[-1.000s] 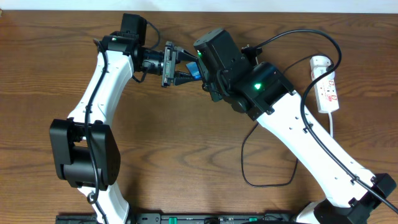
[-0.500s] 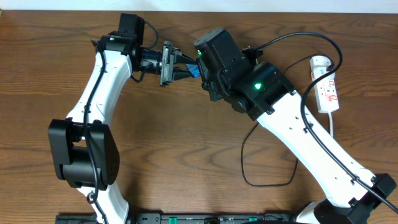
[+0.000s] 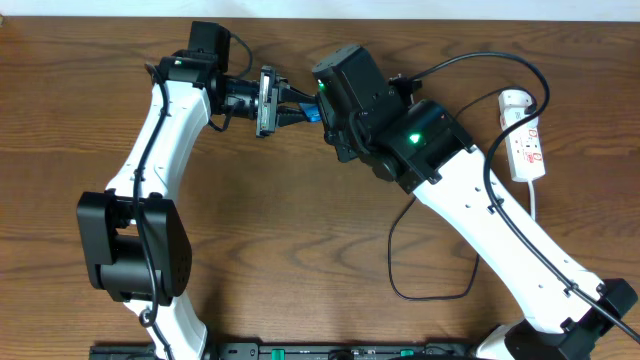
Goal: Plug charger to phone and switch on socket
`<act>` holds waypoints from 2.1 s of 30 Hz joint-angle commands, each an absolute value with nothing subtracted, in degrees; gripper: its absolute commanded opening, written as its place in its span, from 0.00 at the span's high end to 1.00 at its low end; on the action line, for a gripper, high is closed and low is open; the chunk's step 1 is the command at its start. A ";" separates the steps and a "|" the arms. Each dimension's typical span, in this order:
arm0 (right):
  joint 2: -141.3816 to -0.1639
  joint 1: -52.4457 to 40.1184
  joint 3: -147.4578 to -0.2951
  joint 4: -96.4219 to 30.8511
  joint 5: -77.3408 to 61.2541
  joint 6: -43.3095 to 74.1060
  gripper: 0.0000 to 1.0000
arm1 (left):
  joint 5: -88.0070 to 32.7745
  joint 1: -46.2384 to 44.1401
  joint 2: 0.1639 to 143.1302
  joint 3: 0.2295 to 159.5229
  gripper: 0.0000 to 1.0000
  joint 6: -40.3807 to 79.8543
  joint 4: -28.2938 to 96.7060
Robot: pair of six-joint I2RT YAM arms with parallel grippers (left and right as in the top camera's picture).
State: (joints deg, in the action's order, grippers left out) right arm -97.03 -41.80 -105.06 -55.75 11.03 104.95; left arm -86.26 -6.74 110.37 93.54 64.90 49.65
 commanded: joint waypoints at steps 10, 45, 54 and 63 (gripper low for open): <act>-96.44 -41.95 -106.28 -54.63 10.15 96.51 0.98 | -84.36 -7.46 108.86 93.76 0.93 64.14 46.85; -96.44 -41.95 -106.28 -52.88 9.89 100.68 0.97 | -84.62 -7.46 108.86 93.76 0.92 67.44 41.45; -96.44 -42.00 -106.28 -52.93 6.90 98.89 0.85 | -84.60 -7.46 108.86 93.76 0.93 67.40 41.41; -96.42 -41.82 -106.28 -52.88 8.01 92.33 0.44 | -84.38 -7.46 108.86 93.76 0.93 67.37 35.66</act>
